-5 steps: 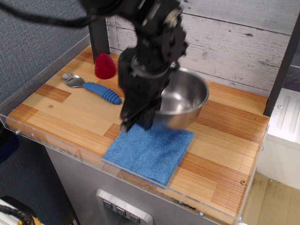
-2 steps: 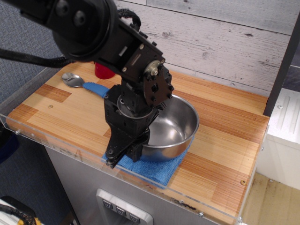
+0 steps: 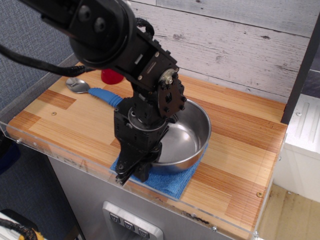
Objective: Move the pot and put on top of towel
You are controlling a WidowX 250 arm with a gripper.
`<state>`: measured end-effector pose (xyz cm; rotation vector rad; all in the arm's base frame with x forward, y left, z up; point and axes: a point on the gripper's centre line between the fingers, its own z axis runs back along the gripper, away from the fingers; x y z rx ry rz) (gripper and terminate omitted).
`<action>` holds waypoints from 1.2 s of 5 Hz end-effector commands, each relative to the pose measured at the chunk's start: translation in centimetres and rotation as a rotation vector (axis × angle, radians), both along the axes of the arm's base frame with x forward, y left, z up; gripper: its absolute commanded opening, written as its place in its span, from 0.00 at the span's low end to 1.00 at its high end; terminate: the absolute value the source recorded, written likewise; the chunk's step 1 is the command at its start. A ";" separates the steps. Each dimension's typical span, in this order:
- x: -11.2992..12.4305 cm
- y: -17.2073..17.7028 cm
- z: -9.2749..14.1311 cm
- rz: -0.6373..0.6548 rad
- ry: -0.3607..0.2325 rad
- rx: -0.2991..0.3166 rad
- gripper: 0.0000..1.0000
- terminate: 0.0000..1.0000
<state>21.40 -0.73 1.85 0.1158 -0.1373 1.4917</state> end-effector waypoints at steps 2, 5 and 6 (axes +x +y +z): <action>0.4 0.5 1.4 0.012 -0.002 -0.020 1.00 0.00; 0.8 0.8 5.0 0.026 -0.056 -0.044 1.00 0.00; 1.0 0.7 7.4 0.029 -0.100 -0.057 1.00 0.00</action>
